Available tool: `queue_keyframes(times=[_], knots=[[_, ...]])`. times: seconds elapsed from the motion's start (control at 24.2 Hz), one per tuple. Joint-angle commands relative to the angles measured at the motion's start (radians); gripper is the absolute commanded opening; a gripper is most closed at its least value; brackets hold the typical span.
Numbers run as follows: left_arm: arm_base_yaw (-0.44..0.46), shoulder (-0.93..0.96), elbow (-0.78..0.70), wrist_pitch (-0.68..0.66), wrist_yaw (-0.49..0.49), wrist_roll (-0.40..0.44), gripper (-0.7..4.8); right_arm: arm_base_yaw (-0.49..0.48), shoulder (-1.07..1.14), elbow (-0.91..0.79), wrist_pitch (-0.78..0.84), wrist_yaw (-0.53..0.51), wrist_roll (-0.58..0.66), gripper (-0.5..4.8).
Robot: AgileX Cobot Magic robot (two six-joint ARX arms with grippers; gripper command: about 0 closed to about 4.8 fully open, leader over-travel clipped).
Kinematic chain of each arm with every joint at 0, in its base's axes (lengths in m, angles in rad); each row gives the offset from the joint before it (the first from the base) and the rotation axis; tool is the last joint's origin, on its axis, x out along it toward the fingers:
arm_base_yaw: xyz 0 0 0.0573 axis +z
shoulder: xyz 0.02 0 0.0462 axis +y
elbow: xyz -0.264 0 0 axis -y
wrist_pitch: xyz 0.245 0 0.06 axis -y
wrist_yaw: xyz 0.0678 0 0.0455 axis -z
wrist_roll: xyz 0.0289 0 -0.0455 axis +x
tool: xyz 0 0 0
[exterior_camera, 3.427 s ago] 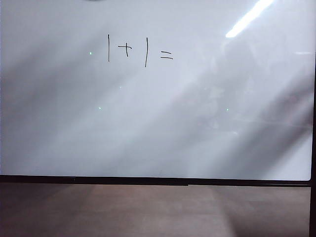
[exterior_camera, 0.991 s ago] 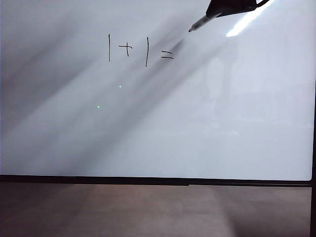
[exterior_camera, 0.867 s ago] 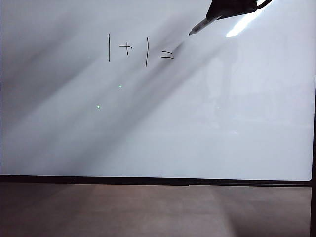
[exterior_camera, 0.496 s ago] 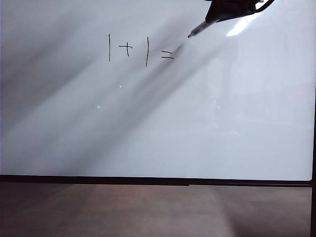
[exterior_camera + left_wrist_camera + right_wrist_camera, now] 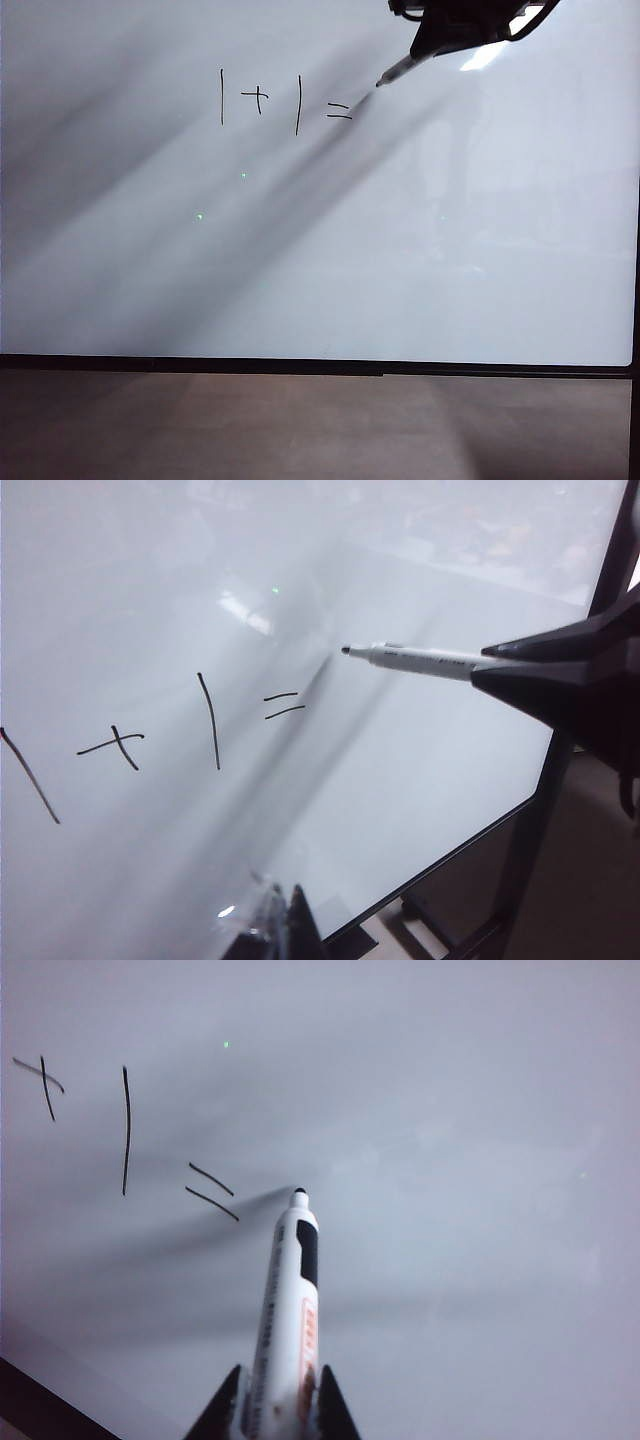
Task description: Reach to the right to find the marker pen, pick it up, and write the answer to the math problem on the whiteboard.
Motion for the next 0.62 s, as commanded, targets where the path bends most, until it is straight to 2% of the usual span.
queue_keyframes(times=[0.04, 0.62], knots=[[0.0, -0.003, 0.003, 0.013, -0.003, 0.004, -0.05, 0.002, -0.001, 0.005, 0.034, 0.0, -0.004, -0.06], [0.0, -0.003, 0.003, 0.006, -0.002, 0.004, -0.05, 0.002, 0.011, 0.005, 0.082, 0.025, -0.004, -0.06]])
